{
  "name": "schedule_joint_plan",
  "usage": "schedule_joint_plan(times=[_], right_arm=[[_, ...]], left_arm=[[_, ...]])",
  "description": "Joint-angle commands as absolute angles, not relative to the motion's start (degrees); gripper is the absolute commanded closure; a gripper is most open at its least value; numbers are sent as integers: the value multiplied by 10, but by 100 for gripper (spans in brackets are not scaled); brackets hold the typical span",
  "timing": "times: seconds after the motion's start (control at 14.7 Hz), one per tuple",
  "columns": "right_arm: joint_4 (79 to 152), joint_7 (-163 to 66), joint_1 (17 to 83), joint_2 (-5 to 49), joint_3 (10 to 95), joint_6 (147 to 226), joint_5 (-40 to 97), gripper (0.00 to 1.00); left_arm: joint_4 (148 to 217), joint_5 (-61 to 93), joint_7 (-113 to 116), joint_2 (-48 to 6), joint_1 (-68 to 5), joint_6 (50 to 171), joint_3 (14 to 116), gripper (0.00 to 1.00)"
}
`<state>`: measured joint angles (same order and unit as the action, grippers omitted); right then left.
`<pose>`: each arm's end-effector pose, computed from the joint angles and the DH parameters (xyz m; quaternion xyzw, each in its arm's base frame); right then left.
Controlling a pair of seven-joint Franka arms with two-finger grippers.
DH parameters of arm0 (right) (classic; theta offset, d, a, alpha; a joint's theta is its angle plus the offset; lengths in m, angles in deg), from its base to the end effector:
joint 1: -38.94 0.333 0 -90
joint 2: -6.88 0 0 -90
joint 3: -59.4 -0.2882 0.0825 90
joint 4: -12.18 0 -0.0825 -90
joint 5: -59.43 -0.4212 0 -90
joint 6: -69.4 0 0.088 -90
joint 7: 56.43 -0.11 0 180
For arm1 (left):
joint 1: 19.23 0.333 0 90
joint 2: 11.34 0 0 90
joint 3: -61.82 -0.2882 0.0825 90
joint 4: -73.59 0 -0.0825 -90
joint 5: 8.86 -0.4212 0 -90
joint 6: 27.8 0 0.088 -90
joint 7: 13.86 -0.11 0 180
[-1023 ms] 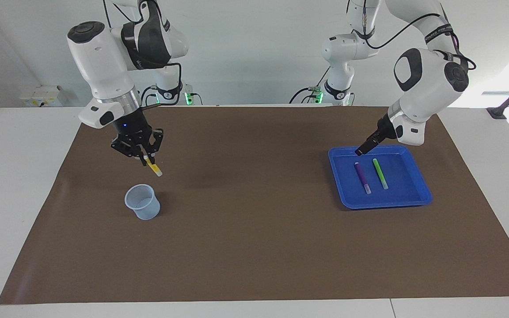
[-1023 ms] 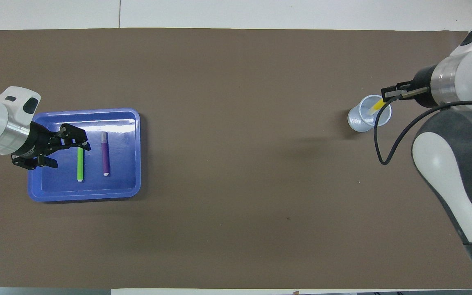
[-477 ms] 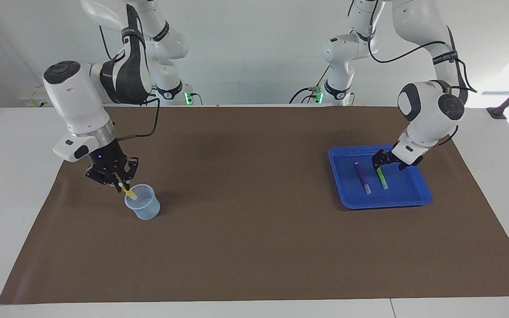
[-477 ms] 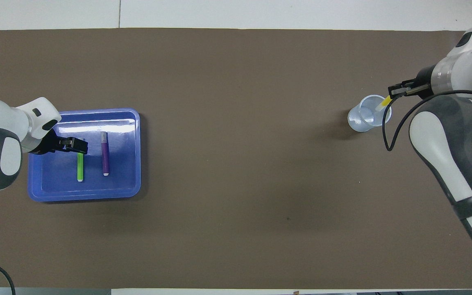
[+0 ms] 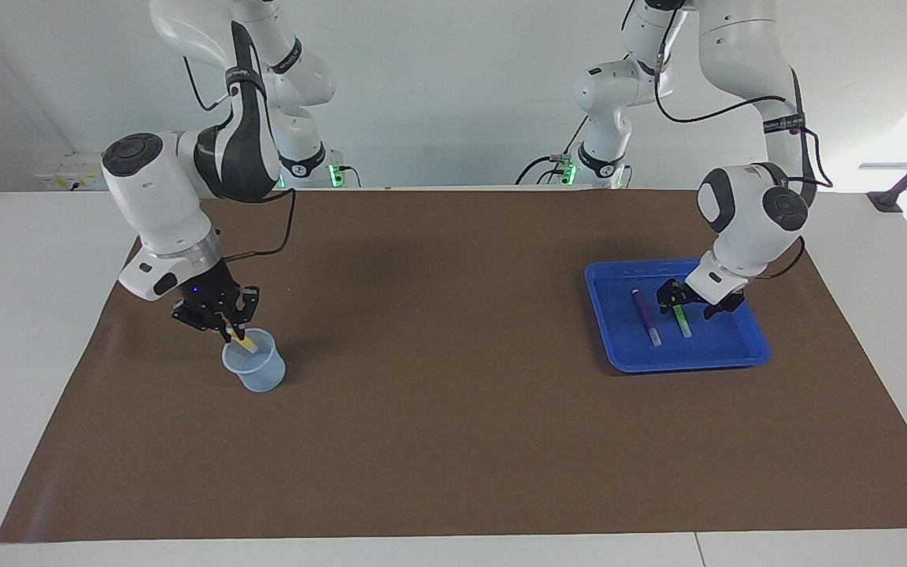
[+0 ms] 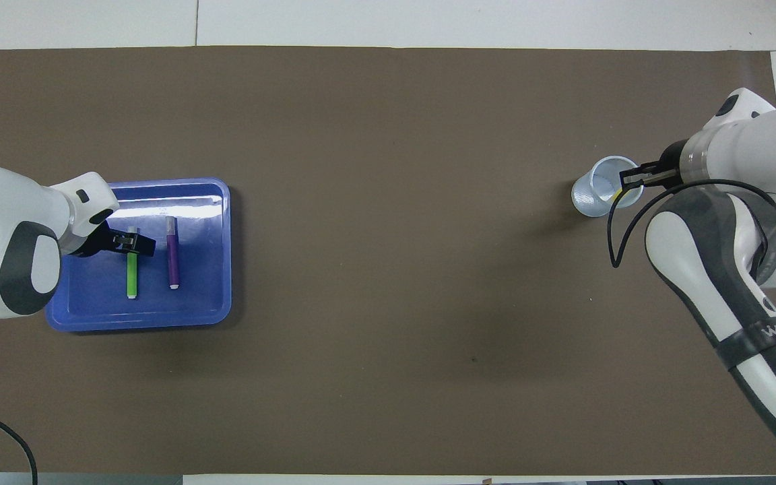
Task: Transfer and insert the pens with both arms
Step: 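Insert the yellow pen into the white cup with the right gripper, then grasp the green pen with the left gripper and lift it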
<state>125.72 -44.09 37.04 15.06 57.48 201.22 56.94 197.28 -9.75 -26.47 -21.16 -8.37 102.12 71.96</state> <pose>0.6303 0.0009 0.3625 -0.9915 -0.0939 -0.0896 0.0102 0.5738 0.0069 0.2590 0.9937 -0.1078 -0.0286 0.0127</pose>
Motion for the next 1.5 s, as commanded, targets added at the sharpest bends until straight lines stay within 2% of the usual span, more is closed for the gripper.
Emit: schedule_joint_plan(times=[0.0,0.07,0.14,0.2,0.27,0.34,0.41,0.48,0.68,0.89,1.02,1.16,1.43], right_arm=[[1291,-451,366,129,570,2030,572,100],[1300,-451,366,127,570,2035,572,98],[1301,-450,366,127,570,2033,572,86],[1300,-449,366,126,570,2030,572,63],[1296,-447,366,127,570,2026,572,48],[1290,-446,368,128,570,2025,573,38],[1277,-444,370,131,570,2020,573,16],[1260,-442,370,133,568,2006,573,0],[1207,-439,372,133,558,1945,573,0],[1146,-444,372,134,539,1868,548,0],[1133,-453,372,129,533,1838,476,0],[1133,-466,373,122,529,1819,431,0],[1138,-560,399,120,514,1816,359,0]], left_arm=[[1996,-109,-273,-211,-73,1056,719,15],[1997,-109,-270,-211,-73,1056,719,18],[1998,-109,-268,-211,-73,1055,719,20],[1999,-109,-266,-211,-73,1056,719,23],[1999,-109,-265,-211,-73,1057,719,27],[1999,-109,-265,-212,-73,1058,719,31],[1999,-109,-265,-213,-73,1058,719,35],[1999,-109,-264,-213,-73,1059,719,38],[1999,-109,-241,-220,-82,1069,719,42],[1999,-109,-240,-221,-82,1070,719,54],[1998,-109,-241,-221,-81,1070,719,73],[1998,-109,-241,-221,-78,1068,719,100],[1991,-109,-240,-222,-76,1060,719,100]])
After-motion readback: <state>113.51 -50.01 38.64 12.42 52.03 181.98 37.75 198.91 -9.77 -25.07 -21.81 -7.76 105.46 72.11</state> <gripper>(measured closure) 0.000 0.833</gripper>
